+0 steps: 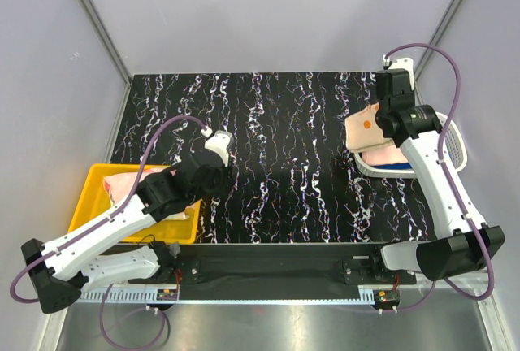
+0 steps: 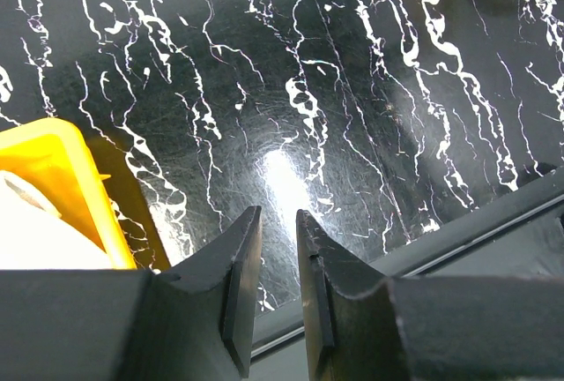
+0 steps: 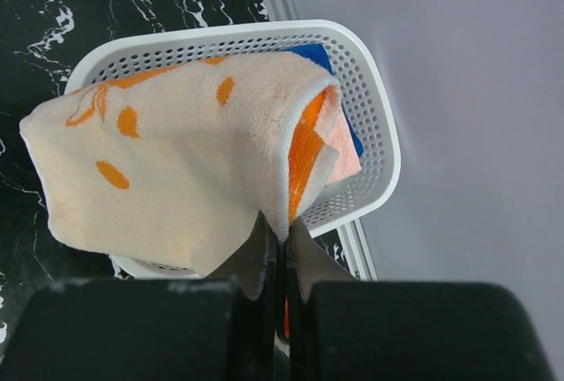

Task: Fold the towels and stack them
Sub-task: Neatly place the folded towel into the bin

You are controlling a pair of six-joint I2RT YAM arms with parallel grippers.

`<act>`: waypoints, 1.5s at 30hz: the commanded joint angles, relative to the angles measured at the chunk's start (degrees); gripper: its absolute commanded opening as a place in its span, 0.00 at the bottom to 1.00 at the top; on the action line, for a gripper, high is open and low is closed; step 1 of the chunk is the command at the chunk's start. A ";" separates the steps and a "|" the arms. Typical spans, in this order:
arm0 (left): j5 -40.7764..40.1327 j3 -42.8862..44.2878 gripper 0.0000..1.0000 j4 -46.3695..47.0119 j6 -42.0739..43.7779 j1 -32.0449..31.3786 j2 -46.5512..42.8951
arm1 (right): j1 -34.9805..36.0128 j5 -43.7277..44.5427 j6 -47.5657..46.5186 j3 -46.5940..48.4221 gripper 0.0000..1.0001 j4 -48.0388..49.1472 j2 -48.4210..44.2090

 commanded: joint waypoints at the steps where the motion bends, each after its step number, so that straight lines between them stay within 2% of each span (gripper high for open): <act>1: 1.44 0.15 0.27 2.10 1.10 0.22 0.54 | -2.28 0.00 -0.91 2.83 0.00 -0.31 -2.11; 6: 2.50 -0.20 0.27 2.28 1.19 0.22 0.89 | -6.86 -4.30 -0.83 0.64 0.00 2.75 -1.33; 7: 2.85 -0.29 0.27 2.45 1.27 0.22 0.98 | -7.74 -5.79 -0.39 -0.50 0.03 3.20 -0.80; 9: 3.20 -0.38 0.27 2.46 1.28 0.22 1.16 | -10.55 -6.68 1.63 -1.91 0.19 5.65 1.39; 10: 3.55 -0.29 0.27 2.54 1.36 0.13 1.25 | -11.69 -6.59 2.33 -3.66 0.33 6.54 2.36; 11: 3.81 -0.38 0.27 2.46 1.45 0.13 1.42 | -12.40 -6.24 3.91 -4.37 0.56 7.16 4.63; 12: 3.99 -0.38 0.27 2.45 1.45 0.13 1.34 | -15.36 -5.54 4.97 -4.81 0.67 7.68 6.04; 14: 4.25 -0.82 0.27 2.63 1.45 0.22 1.34 | -17.23 -5.01 8.12 -4.91 0.85 7.60 10.16; 16: 4.52 -0.73 0.27 2.63 1.54 0.22 1.33 | -18.73 -3.26 10.06 -3.25 0.91 6.73 12.90; 19: 4.61 -0.65 0.27 2.63 1.71 0.13 1.60 | -18.99 -2.99 13.93 0.70 0.93 2.43 16.51; 23: 4.26 -0.73 0.27 2.54 1.71 0.22 1.42 | -18.82 -12.99 17.71 -0.15 0.92 2.33 13.72; 25: 4.26 -0.65 0.27 2.54 1.63 0.22 1.42 | -18.03 -19.82 19.90 -3.82 0.92 4.95 12.04; 27: 4.34 -0.56 0.27 2.63 1.54 0.22 1.60 | -16.45 -23.10 21.14 -8.48 0.91 9.08 9.50; 30: 4.43 -0.56 0.27 2.72 1.37 0.22 2.04 | -11.10 -24.42 24.13 -12.36 0.92 13.22 8.34; 33: 4.17 -0.47 0.27 2.72 1.36 0.22 2.13 | -8.71 -27.68 26.68 -15.00 0.93 16.73 10.88; 37: 2.76 -0.47 0.27 2.28 1.36 0.22 1.86 | -9.76 -26.28 28.61 -16.51 1.00 20.26 17.21; 39: 1.97 -0.47 0.27 2.10 1.28 0.22 1.95 | -14.23 -27.16 29.32 -16.59 1.00 21.30 21.17; 42: 1.10 -0.64 0.27 2.02 0.93 0.31 1.95 | -17.49 -32.94 29.41 -17.47 1.00 25.17 23.02; 45: 0.04 -0.38 0.28 1.84 0.31 0.31 2.30 | -17.50 -36.28 28.97 -17.03 1.00 27.28 24.86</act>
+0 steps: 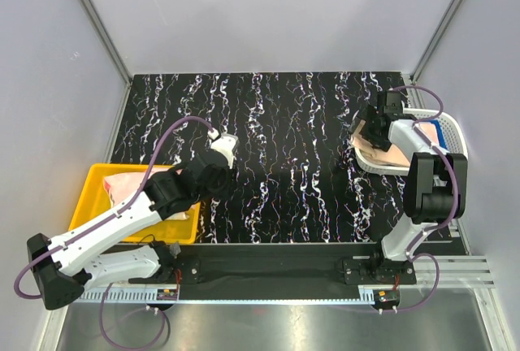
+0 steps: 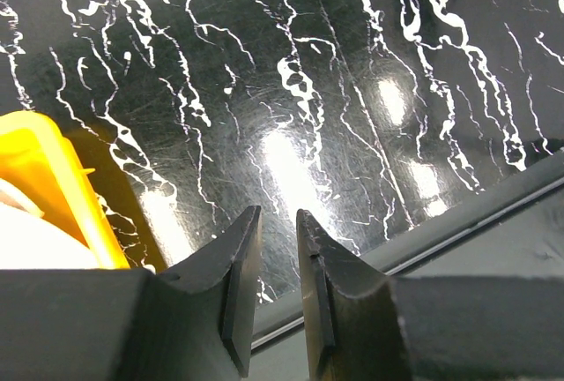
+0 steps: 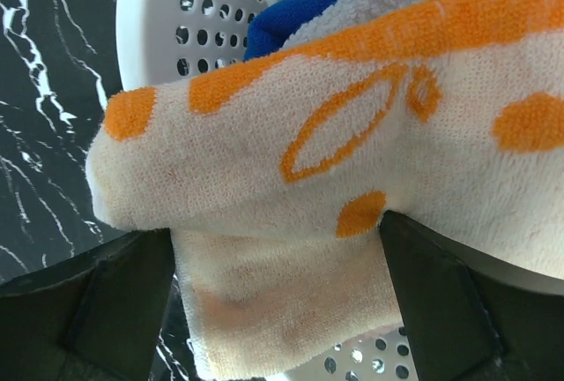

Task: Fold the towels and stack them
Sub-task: Neatly place the folded towel into the bin, then grab crumpled towel

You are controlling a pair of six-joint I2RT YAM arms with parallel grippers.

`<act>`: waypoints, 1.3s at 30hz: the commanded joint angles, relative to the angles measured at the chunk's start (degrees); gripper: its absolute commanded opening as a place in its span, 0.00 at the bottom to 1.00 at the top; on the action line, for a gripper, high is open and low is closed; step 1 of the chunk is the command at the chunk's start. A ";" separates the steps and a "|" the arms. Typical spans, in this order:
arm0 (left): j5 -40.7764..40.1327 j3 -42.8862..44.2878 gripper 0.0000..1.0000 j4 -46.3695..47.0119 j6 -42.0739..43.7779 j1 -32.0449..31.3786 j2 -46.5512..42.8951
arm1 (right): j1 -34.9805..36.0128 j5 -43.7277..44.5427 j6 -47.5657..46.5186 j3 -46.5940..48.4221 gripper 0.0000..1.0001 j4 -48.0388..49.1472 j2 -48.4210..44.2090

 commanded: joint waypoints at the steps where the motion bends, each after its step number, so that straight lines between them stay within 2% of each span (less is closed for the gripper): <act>1: -2.80 0.56 0.28 1.23 -0.50 0.24 0.38 | -2.75 -1.45 0.51 -0.34 1.00 3.99 2.83; 4: -4.21 1.70 0.28 -0.17 -1.29 0.42 0.47 | -2.75 -2.61 0.34 -1.47 1.00 4.96 1.53; 11: -7.99 3.37 0.29 -1.94 -4.28 1.03 0.64 | -2.75 -0.24 1.13 0.10 1.00 -0.39 -7.79; 16: -13.43 4.95 0.38 -4.57 -11.12 3.13 3.10 | -2.57 -1.37 2.62 1.34 1.00 -2.25 -15.60; 17: -15.09 5.13 0.41 -4.92 -13.66 4.62 3.89 | -2.05 -2.16 3.06 1.08 1.00 -2.25 -16.58; 19: -15.46 4.35 0.54 -5.72 -16.40 7.69 4.16 | -0.47 -2.79 3.68 0.90 1.00 -2.77 -19.55; 25: -13.87 -2.06 0.69 -5.80 -24.83 26.22 3.46 | 13.39 -1.29 4.73 -2.61 1.00 -1.29 -25.72; 31: -12.83 -4.72 0.69 -0.27 -26.51 37.05 8.35 | 20.18 -2.79 4.91 -6.92 1.00 2.58 -26.61; 39: -17.66 -0.32 0.64 -0.44 -29.94 39.70 16.11 | 22.83 -2.79 3.41 -8.42 1.00 3.99 -25.20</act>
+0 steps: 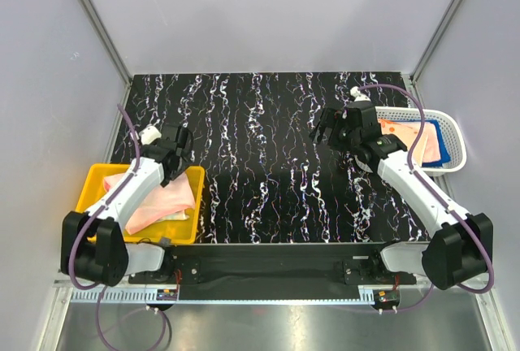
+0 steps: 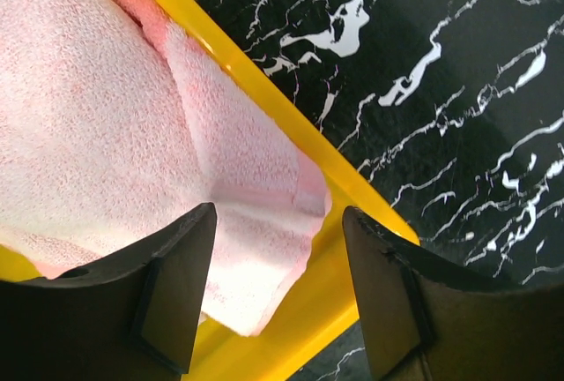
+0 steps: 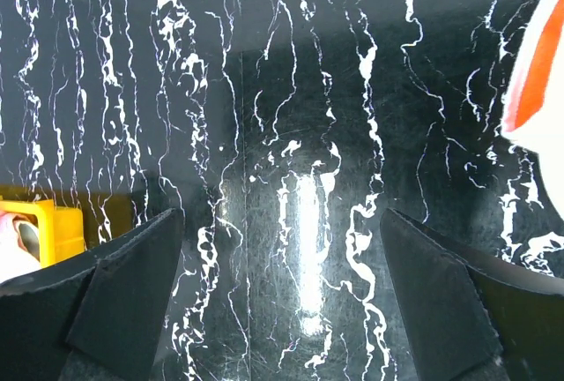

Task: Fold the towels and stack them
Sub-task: Grab crumpled towel

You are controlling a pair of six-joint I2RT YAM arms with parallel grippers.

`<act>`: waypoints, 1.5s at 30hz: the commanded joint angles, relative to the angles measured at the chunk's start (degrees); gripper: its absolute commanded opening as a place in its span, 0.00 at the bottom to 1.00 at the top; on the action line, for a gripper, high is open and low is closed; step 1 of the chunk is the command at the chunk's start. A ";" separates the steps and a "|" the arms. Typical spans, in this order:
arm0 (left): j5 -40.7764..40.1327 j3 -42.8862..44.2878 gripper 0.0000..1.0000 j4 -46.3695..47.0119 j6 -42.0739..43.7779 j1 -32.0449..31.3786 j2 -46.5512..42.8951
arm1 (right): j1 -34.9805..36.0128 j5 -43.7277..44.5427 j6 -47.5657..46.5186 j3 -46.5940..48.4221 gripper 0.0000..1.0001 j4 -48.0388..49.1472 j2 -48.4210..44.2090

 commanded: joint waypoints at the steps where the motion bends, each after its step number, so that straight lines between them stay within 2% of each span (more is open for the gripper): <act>1: -4.59 3.64 0.63 1.76 -3.15 1.47 1.46 | 0.56 -0.23 -0.78 -0.48 1.00 3.57 -0.28; 9: -4.77 4.61 0.56 3.34 -3.24 3.85 4.89 | 0.65 -2.07 -1.22 -0.40 1.00 4.10 -0.29; 16: -3.63 5.04 0.31 3.87 -2.71 4.47 5.95 | 0.73 -3.13 -0.43 -1.01 1.00 5.07 -0.11; 18: -3.71 6.00 0.16 3.26 -2.36 4.47 5.69 | 0.73 -3.13 -0.35 -0.84 1.00 4.98 -0.11; 21: -4.06 7.94 0.00 2.29 -0.43 4.47 4.02 | 0.82 -3.22 -0.34 -0.49 1.00 4.72 -0.20; 27: -1.08 13.30 0.00 0.80 6.60 3.94 -2.74 | 0.82 -2.60 -0.78 1.36 1.00 3.40 -0.98; 34: -2.47 23.66 0.00 -4.20 11.61 -4.66 -7.49 | 0.91 -1.20 -1.66 5.31 1.00 1.03 -1.34; 39: -3.54 31.06 0.00 -7.46 12.23 -6.96 -8.37 | 0.82 -0.84 -1.93 6.98 1.00 -0.29 -1.07; 45: 2.95 37.72 0.00 -4.66 17.22 -7.75 -9.60 | 0.91 -0.76 -2.10 8.12 1.00 -1.08 -1.25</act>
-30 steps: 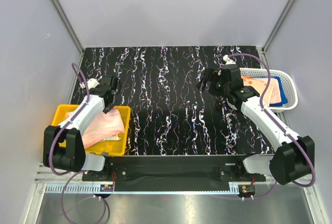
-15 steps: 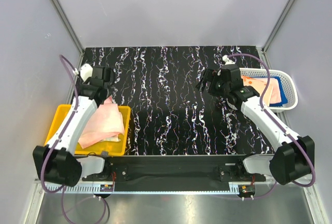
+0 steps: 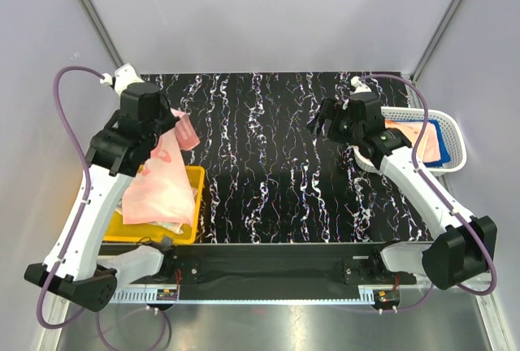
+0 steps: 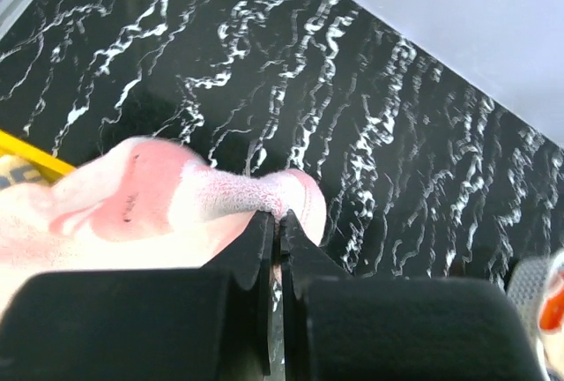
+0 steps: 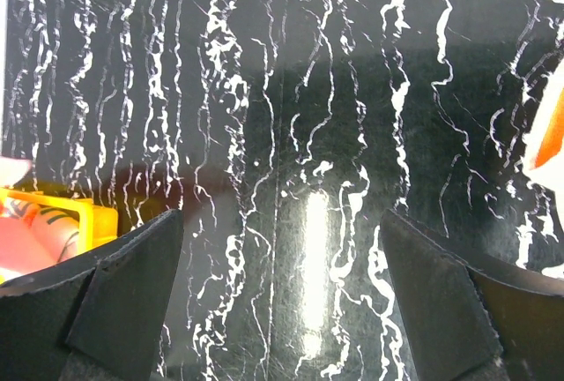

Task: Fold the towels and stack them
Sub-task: Grab crumpled towel, then move the towel to the center of the board

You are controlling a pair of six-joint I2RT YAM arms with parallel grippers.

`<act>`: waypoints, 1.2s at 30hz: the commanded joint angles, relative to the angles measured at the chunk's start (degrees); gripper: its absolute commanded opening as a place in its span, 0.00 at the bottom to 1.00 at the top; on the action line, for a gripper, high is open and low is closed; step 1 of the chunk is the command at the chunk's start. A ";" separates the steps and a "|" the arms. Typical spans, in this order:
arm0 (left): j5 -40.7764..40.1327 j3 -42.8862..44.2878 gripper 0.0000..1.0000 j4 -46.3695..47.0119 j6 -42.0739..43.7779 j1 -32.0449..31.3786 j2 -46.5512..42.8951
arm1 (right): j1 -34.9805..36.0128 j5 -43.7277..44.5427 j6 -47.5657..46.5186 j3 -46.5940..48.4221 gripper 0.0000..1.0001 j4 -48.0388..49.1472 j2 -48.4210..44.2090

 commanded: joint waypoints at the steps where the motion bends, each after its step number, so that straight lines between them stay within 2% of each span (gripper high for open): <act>1: 5.86 6.90 0.00 3.65 5.28 -1.17 -0.86 | 0.60 1.47 -0.99 3.60 1.00 -1.23 -1.08; 4: 8.34 14.09 0.00 4.36 8.70 -4.50 1.86 | 0.60 3.75 -1.51 5.09 1.00 -1.76 -0.72; 10: 13.96 30.86 0.00 2.52 13.64 -13.20 14.33 | 0.52 8.84 -3.71 11.15 1.00 -5.10 0.95; 13: 17.82 32.83 0.00 2.43 14.43 -17.51 19.43 | 0.43 14.01 -4.94 14.93 1.00 -8.61 2.00; 16: 21.69 28.10 0.00 5.31 14.78 -22.87 23.03 | 0.08 18.77 -5.56 16.26 1.00 -10.73 1.74; 21: 27.06 12.05 0.00 13.75 12.24 -32.17 28.05 | -1.85 22.38 -5.38 15.04 1.00 -12.22 -1.60; 22: 29.77 10.44 0.00 16.90 11.88 -33.24 29.80 | -2.47 23.00 -5.47 14.77 1.00 -12.40 -2.47; 28: 37.86 5.34 0.00 22.28 13.55 -43.79 36.49 | -3.00 23.53 -5.47 12.92 1.00 -13.37 -3.88; 30: 39.19 3.05 0.00 23.69 14.51 -47.21 36.23 | -3.00 23.71 -5.38 12.13 1.00 -13.19 -3.98; 34: 50.15 -7.05 0.04 32.29 13.82 -48.19 32.63 | -3.00 22.49 -5.12 11.52 1.00 -12.75 -3.45; 36: 48.96 -11.97 0.10 33.45 12.77 -48.11 29.66 | -2.91 20.13 -5.03 11.08 1.00 -11.79 -2.48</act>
